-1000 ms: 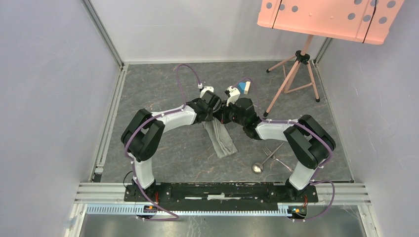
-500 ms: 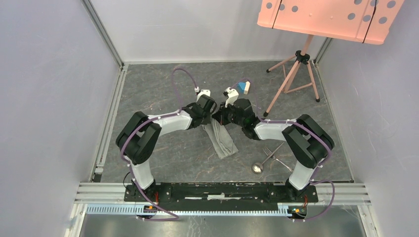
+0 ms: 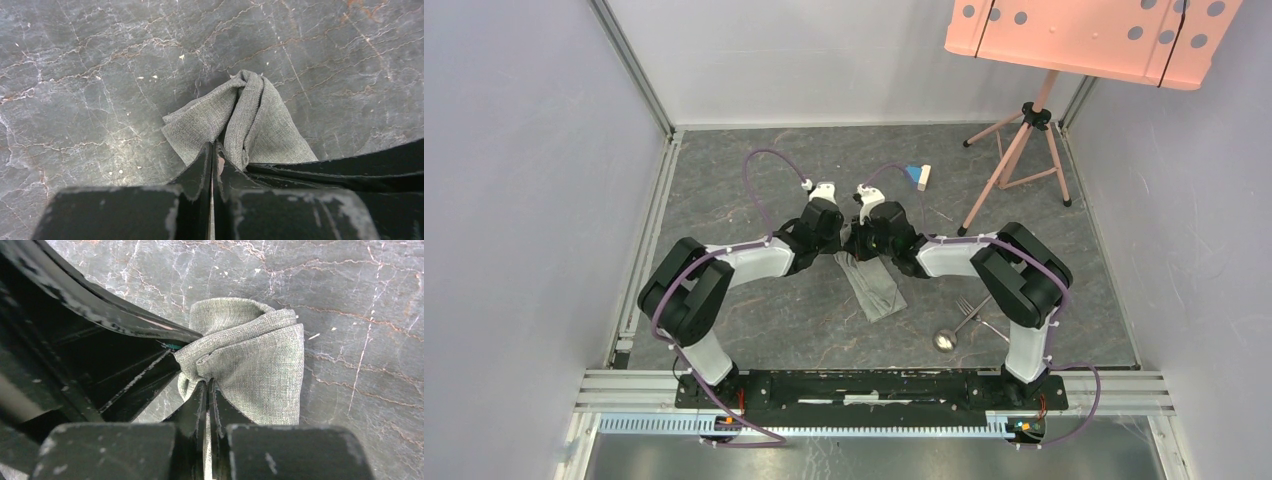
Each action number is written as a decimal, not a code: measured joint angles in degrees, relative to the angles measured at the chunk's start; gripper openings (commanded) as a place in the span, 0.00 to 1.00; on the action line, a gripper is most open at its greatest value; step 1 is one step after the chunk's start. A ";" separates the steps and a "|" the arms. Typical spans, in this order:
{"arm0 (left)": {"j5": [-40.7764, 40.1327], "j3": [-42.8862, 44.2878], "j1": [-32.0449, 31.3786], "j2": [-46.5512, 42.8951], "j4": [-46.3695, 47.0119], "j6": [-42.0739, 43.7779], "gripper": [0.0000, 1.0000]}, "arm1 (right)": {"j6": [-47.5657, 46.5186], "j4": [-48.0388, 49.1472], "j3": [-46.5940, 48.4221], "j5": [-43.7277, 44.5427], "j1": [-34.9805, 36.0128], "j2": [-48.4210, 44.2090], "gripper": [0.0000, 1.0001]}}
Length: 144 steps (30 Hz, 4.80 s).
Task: Fold the napkin into a case and place the utensils inside
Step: Grasp the top corner of the smaller rectangle folded napkin from the folded napkin.
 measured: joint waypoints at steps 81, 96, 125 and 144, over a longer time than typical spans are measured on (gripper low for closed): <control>7.06 -2.89 2.91 -2.80 3.87 -4.22 0.03 | 7.30 6.29 9.60 -12.48 -5.01 12.72 0.24; 15.06 -2.69 6.16 -8.94 0.17 -8.92 0.42 | -3.48 -2.93 -1.27 -8.44 -5.44 -7.52 0.20; 23.37 -1.46 8.92 -1.01 4.15 -13.35 0.27 | -3.13 -10.56 2.16 -3.43 -3.37 -2.19 0.18; 21.57 -7.28 10.49 -11.78 -1.57 -15.13 0.52 | -16.06 -18.43 -3.89 -1.57 0.26 -11.28 0.53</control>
